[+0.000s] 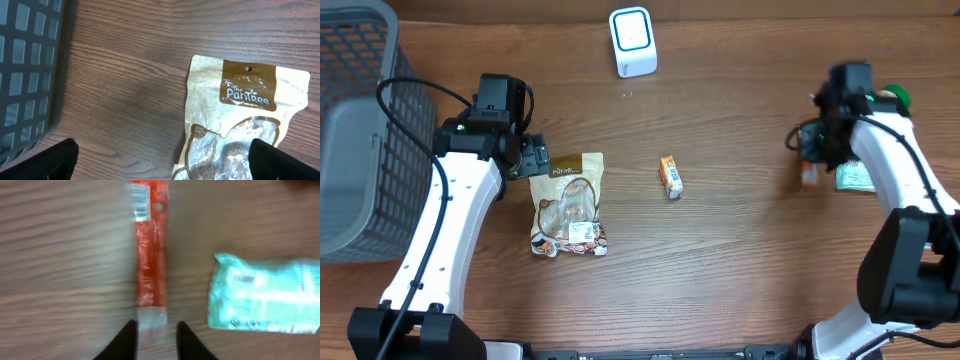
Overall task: Scan the item barcode
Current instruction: 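Carry the red stick right and release it beside the teal packet, then move the right gripper back over the orange packet at centre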
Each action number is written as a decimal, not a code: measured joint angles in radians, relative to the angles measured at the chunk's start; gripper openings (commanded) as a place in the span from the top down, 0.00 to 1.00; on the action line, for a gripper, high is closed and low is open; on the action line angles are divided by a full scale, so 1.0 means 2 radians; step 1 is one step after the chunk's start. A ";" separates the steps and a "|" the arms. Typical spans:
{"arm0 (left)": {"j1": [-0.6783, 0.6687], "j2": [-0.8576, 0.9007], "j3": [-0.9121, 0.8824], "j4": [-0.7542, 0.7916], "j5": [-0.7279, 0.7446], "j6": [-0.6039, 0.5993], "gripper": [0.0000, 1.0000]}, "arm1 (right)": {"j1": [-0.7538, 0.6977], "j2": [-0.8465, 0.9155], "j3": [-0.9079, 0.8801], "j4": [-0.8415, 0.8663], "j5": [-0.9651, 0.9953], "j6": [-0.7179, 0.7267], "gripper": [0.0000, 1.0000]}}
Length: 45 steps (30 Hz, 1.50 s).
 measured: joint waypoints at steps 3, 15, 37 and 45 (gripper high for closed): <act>0.000 0.000 0.000 0.000 0.000 0.000 0.00 | -0.028 0.000 -0.016 0.019 -0.001 0.019 0.38; 0.000 0.000 0.000 0.000 0.000 0.000 0.00 | 0.016 0.000 -0.016 0.027 -0.203 0.078 0.61; 0.000 0.000 0.000 0.000 0.000 0.000 0.00 | 0.301 0.000 -0.082 0.171 -0.193 0.184 0.72; 0.000 0.000 0.000 0.000 0.000 0.000 0.00 | 0.346 0.000 -0.082 0.184 -0.192 0.188 0.71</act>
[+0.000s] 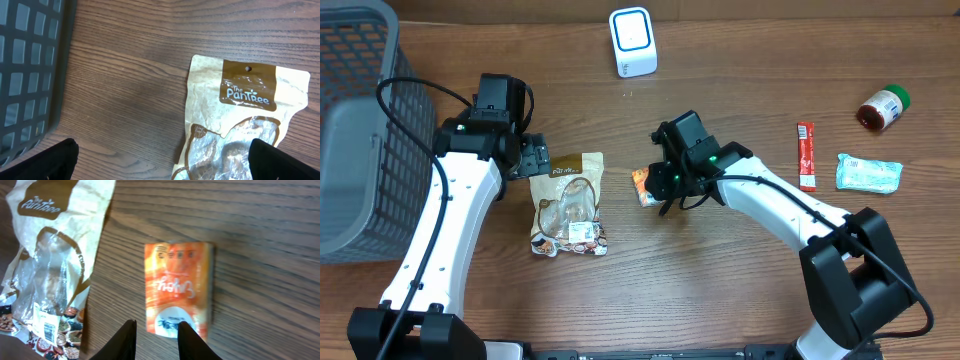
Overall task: Scan the item barcode
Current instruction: 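Move the right gripper back over the orange packet at centre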
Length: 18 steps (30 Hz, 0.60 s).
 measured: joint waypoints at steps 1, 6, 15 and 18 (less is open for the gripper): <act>0.000 0.000 0.000 0.000 0.000 0.000 0.00 | 0.002 0.000 0.000 0.002 0.000 0.001 0.71; 0.000 0.000 0.000 0.000 0.000 0.000 0.00 | 0.005 0.000 0.000 0.008 0.000 0.002 0.71; 0.000 0.000 0.000 0.000 0.000 0.000 0.00 | 0.005 0.000 0.000 0.010 0.048 0.004 0.58; 0.000 0.000 0.000 0.000 0.000 0.000 0.00 | 0.005 0.000 0.000 0.010 0.054 0.003 0.62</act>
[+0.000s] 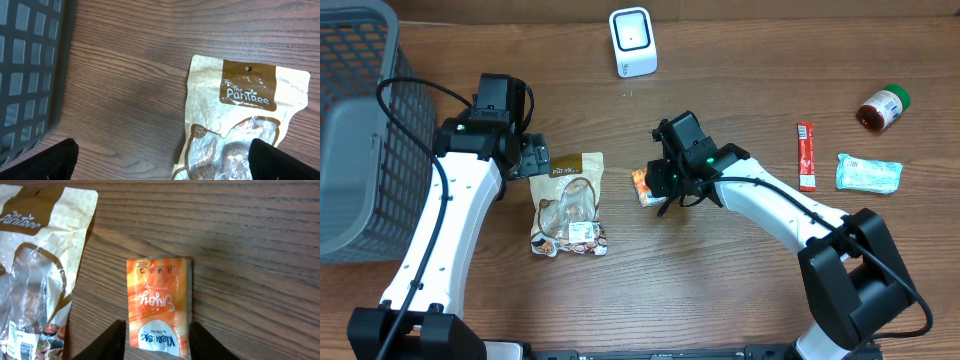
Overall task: Scan the item barcode
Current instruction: 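Move the right gripper back over the orange packet at centre, then close the right gripper on the orange packet and lift it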
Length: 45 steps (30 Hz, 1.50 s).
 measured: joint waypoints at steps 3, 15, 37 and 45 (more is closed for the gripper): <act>0.000 0.000 0.000 0.000 0.000 0.000 0.00 | 0.000 0.000 0.000 0.000 0.003 0.000 0.62; 0.000 0.000 0.000 0.000 0.000 0.000 0.00 | 0.000 0.042 -0.002 0.000 0.010 0.017 0.70; 0.000 0.000 0.000 0.000 0.000 0.000 0.00 | -0.001 0.051 -0.002 0.006 -0.013 0.054 0.96; 0.000 0.000 0.000 0.000 0.000 0.000 0.00 | -0.018 0.022 -0.002 -0.010 -0.017 0.054 0.96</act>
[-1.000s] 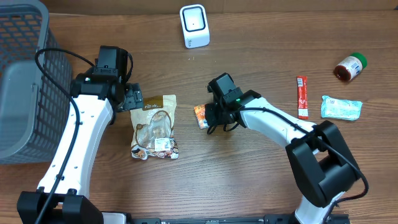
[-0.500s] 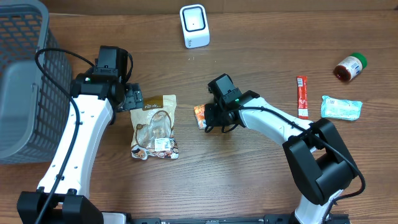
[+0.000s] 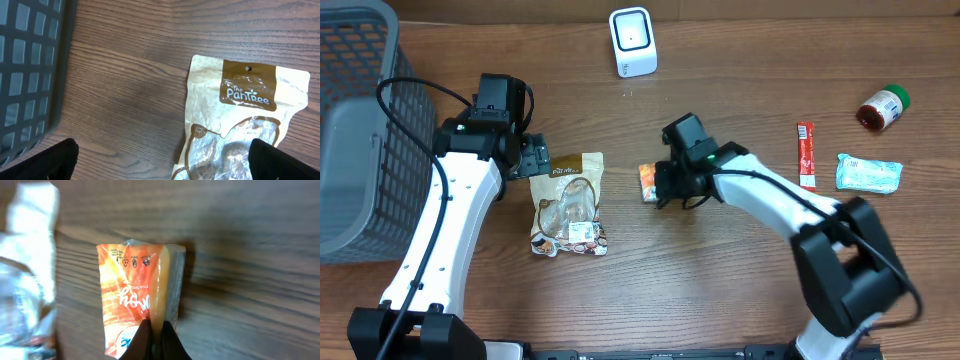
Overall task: Scan the item barcode
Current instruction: 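Close the right gripper on the orange packet and lift it, then carry the orange packet up to the white scanner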
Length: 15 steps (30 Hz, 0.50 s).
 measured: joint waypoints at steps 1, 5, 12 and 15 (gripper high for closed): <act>0.000 0.000 0.000 0.000 0.000 0.000 0.00 | -0.004 -0.015 0.000 -0.005 0.000 0.000 0.96; 0.000 0.000 0.000 0.000 0.000 0.000 0.00 | -0.013 -0.084 0.000 -0.017 -0.001 0.000 0.96; 0.000 0.000 0.000 0.000 0.000 0.000 0.00 | -0.016 -0.130 0.002 -0.012 -0.060 0.000 0.96; 0.000 0.000 0.000 0.000 0.000 0.000 0.00 | -0.026 -0.130 0.002 -0.007 -0.108 0.000 0.96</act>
